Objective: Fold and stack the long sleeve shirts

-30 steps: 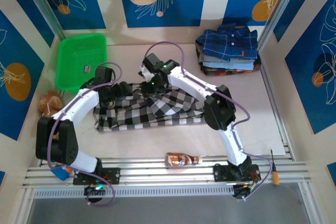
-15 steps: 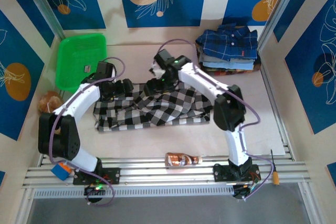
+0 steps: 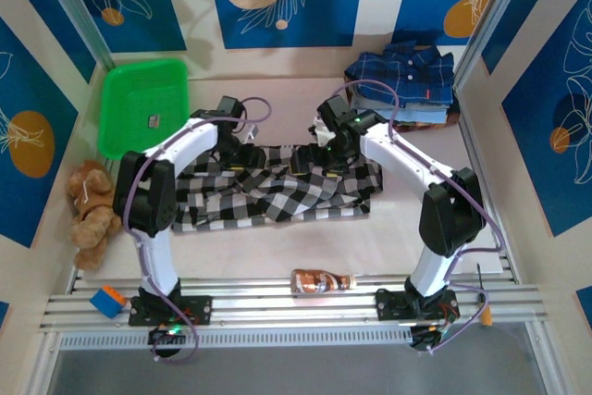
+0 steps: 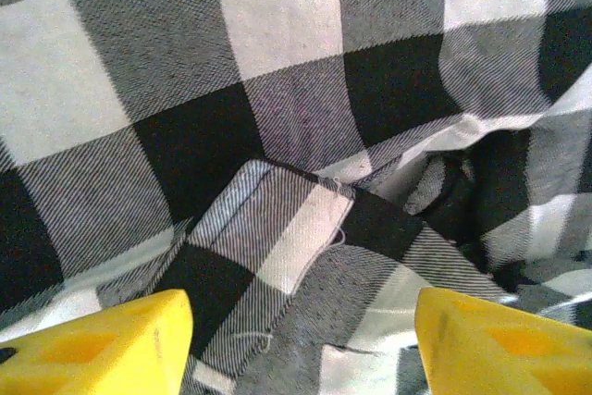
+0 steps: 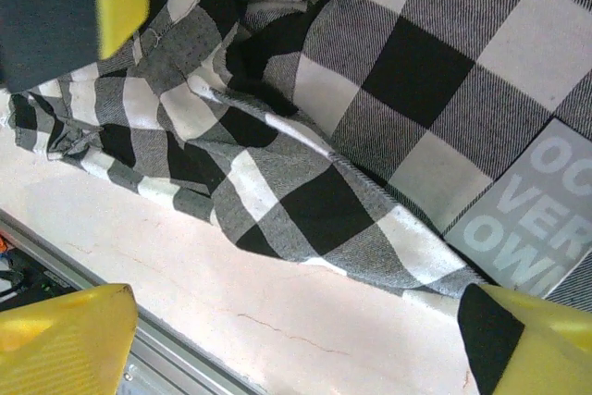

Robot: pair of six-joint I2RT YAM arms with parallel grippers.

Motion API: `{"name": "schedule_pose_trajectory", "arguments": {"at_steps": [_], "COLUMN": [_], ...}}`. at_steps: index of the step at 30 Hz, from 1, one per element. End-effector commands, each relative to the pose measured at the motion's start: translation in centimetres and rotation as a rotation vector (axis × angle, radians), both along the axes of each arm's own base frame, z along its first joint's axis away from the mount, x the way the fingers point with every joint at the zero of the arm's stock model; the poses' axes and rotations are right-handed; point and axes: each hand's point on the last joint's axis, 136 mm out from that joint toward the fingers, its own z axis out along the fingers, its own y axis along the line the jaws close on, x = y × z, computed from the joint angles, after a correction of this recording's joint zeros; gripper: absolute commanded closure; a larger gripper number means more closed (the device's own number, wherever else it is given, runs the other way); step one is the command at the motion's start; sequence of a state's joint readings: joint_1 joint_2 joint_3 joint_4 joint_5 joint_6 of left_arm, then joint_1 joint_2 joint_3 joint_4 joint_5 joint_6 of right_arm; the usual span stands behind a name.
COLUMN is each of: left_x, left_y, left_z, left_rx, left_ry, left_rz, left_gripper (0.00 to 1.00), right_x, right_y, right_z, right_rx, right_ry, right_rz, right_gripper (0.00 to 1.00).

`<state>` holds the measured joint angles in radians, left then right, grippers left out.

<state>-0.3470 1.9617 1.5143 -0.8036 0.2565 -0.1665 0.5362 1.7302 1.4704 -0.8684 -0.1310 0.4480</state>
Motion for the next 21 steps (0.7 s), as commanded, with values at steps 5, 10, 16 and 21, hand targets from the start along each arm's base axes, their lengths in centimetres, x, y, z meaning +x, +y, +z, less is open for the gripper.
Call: {"name": "schedule_pose_trajectory", "arguments": {"at_steps": [5,10,16,21], "left_x": [-0.8,-0.4,-0.4,-0.3], "left_y": [1.7,1.6,1.0,0.1], "left_z": [-1.6,-2.1,-3.9,-4.2], "left_rx": [0.127,0.138,0.156,0.132], "left_ry": [0.042,0.029,0.045,0.040], "left_rz": [-0.076,-0.087,-0.110,-0.126], "left_gripper": [0.38,0.38,0.38,0.48], "right_x": [-0.5,-0.7,-0.4,-0.3], "right_y": [-0.4,-0.4,-0.3,-0.3], "right_z": [1.1,1.1,1.7,2.1], "right_rx": [0.039,0.043,0.051,0.050], "right_ry": [-0.013,-0.013,-0.025,-0.037], "right_rz": [-0.015,-0.011,-0.004,-0.004], "right_gripper": [0.09,0.09,0.10,0.10]}}
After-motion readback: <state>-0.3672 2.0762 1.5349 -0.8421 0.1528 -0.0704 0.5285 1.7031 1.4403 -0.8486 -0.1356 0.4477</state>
